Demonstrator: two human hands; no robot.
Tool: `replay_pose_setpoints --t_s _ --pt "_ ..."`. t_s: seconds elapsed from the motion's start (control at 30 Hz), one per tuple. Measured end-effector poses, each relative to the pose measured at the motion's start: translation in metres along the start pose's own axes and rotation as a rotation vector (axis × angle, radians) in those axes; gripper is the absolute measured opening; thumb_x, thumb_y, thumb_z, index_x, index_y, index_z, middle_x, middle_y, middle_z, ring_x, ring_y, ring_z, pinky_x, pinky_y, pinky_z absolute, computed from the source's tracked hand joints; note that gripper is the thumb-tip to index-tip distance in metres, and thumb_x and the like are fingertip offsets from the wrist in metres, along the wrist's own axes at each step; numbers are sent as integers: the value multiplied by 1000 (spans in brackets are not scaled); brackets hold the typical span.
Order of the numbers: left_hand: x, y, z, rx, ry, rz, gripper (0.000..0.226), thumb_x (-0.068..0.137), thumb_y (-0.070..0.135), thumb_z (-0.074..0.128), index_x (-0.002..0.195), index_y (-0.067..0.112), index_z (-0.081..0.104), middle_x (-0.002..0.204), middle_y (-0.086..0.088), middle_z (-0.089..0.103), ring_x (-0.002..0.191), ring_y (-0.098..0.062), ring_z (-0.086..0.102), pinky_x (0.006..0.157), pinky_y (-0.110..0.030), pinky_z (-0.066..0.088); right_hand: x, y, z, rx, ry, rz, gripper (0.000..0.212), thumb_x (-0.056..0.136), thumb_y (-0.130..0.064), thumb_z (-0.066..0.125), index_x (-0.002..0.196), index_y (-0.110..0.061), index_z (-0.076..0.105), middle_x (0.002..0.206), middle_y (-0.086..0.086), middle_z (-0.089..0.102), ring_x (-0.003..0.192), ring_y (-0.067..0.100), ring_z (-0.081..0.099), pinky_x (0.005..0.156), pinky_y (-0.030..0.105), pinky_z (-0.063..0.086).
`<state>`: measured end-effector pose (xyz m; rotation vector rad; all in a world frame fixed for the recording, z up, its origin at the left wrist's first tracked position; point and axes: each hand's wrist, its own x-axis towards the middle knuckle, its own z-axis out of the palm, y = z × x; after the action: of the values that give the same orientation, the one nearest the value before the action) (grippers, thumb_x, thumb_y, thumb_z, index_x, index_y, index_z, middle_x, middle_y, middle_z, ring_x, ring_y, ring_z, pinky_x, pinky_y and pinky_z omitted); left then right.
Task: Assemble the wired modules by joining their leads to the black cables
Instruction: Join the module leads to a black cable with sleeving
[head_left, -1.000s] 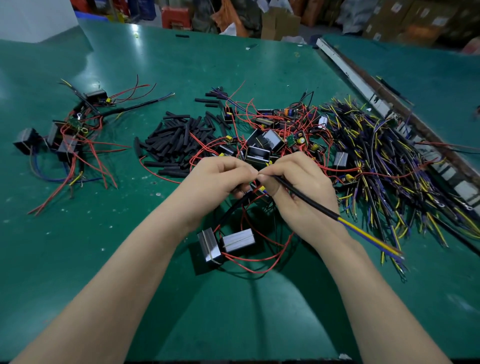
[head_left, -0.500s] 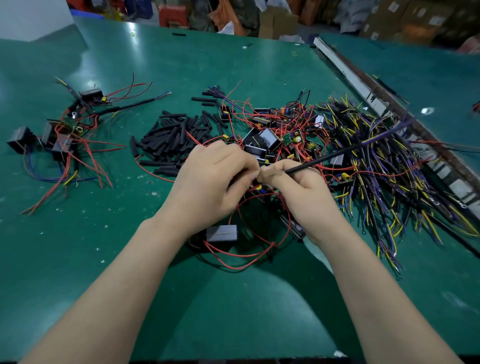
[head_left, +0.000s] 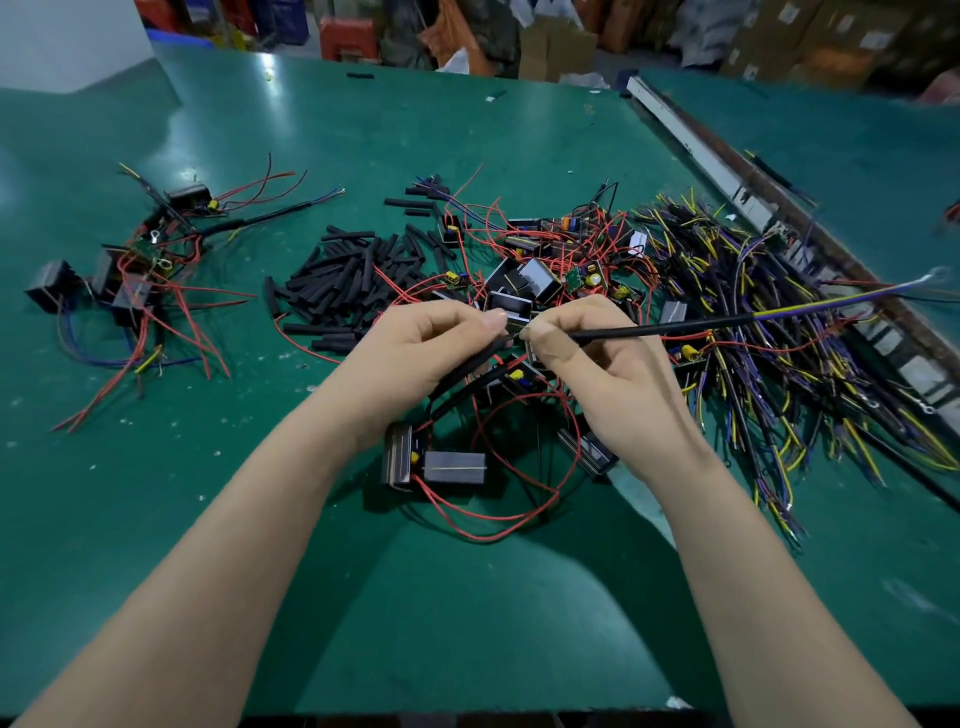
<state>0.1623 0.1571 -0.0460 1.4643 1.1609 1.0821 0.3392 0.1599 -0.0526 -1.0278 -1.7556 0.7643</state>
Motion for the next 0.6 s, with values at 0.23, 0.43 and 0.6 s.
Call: replay_pose_setpoints --t_s 0.23,0.43,0.6 --pt "-2 1 -7 -11 -186 -50 15 75 40 67 65 29 71 65 7 60 57 -1 48 54 -10 38 0 0 0 -7 25 39 15 94 -23 61 82 -31 63 85 -13 59 84 0 55 77 19 40" --pt "1 1 -5 -185 -202 -200 32 80 50 61 72 24 77 64 6 65 63 -5 55 59 -14 42 0 -1 1 -142 15 -150 11 93 -15 60 85 -19 65 88 -8 58 88 4 55 81 18 39" --pt "3 -1 1 -249 -172 -291 25 64 44 67 63 21 76 58 9 61 53 1 50 53 -8 40 -1 5 4 -258 31 -248 10 89 -12 64 87 -6 72 88 3 56 87 24 55 82 37 44"
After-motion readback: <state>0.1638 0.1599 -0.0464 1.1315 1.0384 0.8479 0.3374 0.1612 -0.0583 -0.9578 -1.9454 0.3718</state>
